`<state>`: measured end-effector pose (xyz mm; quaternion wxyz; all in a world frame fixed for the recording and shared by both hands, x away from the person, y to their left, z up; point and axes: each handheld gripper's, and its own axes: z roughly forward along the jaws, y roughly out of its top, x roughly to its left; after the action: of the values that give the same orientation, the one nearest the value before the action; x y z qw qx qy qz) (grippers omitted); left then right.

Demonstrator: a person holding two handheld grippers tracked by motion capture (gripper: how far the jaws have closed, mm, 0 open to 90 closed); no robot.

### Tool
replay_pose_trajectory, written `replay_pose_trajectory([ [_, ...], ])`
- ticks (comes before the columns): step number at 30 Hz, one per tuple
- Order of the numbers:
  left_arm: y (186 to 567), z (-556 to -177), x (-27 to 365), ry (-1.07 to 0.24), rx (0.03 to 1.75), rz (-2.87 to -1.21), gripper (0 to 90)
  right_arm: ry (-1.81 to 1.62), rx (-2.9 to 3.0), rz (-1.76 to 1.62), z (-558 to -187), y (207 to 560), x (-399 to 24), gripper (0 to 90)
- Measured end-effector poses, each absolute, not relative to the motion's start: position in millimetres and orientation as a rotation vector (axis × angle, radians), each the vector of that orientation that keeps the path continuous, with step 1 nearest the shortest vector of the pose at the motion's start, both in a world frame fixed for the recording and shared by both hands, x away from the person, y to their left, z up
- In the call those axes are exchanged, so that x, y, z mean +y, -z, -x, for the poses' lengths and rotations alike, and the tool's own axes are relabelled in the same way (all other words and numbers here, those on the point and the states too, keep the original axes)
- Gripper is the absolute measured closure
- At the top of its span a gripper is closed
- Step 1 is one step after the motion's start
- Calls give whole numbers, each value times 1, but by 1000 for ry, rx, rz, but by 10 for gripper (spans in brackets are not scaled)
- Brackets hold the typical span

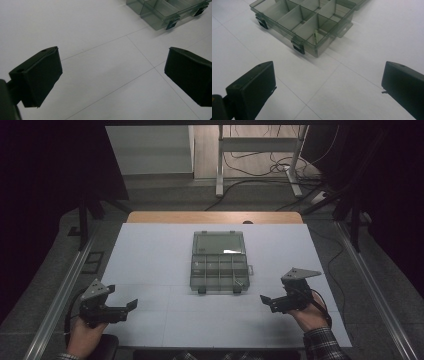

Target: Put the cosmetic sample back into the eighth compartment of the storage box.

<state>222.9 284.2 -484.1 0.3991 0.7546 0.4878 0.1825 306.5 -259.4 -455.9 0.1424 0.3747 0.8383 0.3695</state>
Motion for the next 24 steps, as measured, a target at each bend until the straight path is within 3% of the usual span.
replay_pose_trajectory([
  [24,484,-223,285,-460,1237,-1904,18,-1062,2292,-1198,-286,455,-305,0],
])
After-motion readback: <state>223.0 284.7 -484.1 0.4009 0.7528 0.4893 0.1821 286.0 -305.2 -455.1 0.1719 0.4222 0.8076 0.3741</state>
